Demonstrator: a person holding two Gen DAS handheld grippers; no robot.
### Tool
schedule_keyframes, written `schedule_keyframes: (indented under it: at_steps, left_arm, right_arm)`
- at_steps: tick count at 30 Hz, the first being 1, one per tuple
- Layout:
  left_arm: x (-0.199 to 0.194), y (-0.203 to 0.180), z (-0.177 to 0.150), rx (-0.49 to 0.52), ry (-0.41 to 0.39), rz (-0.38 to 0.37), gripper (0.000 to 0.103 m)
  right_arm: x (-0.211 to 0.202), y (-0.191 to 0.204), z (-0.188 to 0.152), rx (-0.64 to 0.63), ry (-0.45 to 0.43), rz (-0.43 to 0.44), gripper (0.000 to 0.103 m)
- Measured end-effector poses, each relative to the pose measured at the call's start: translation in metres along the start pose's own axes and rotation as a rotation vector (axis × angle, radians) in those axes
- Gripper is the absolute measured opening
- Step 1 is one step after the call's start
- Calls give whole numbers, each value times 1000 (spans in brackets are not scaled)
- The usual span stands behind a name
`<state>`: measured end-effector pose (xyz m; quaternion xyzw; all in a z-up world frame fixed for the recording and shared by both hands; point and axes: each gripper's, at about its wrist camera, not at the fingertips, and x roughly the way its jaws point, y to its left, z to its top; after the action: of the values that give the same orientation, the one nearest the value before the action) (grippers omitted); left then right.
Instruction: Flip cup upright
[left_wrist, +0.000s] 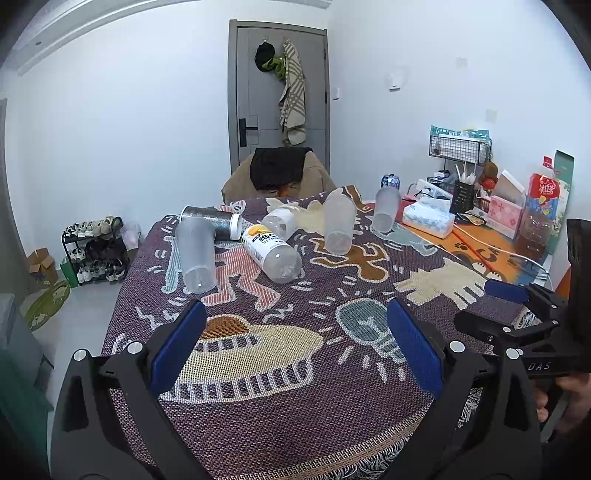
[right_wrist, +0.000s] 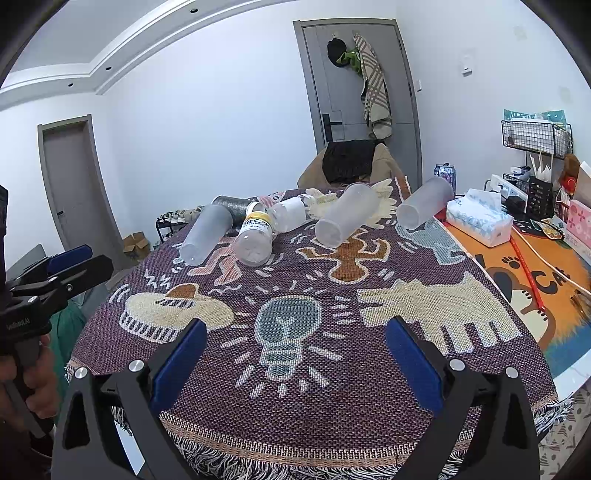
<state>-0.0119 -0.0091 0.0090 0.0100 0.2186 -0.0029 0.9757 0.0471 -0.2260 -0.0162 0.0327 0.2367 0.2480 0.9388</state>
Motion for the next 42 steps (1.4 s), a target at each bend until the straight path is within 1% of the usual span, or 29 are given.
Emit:
schedule_keyframes:
  at_steps: [16, 28, 42]
  left_arm:
    - [1, -1, 1, 10, 9, -14, 97]
    - [1, 2, -1, 1, 9, 7, 97]
    - [2, 3, -2, -6, 9, 9, 97]
  right_arm:
    - [0, 0, 0, -1, 1, -1, 95]
    - [0, 0, 0, -6, 3, -5, 95]
    - [0, 0, -1, -3, -1, -2, 95]
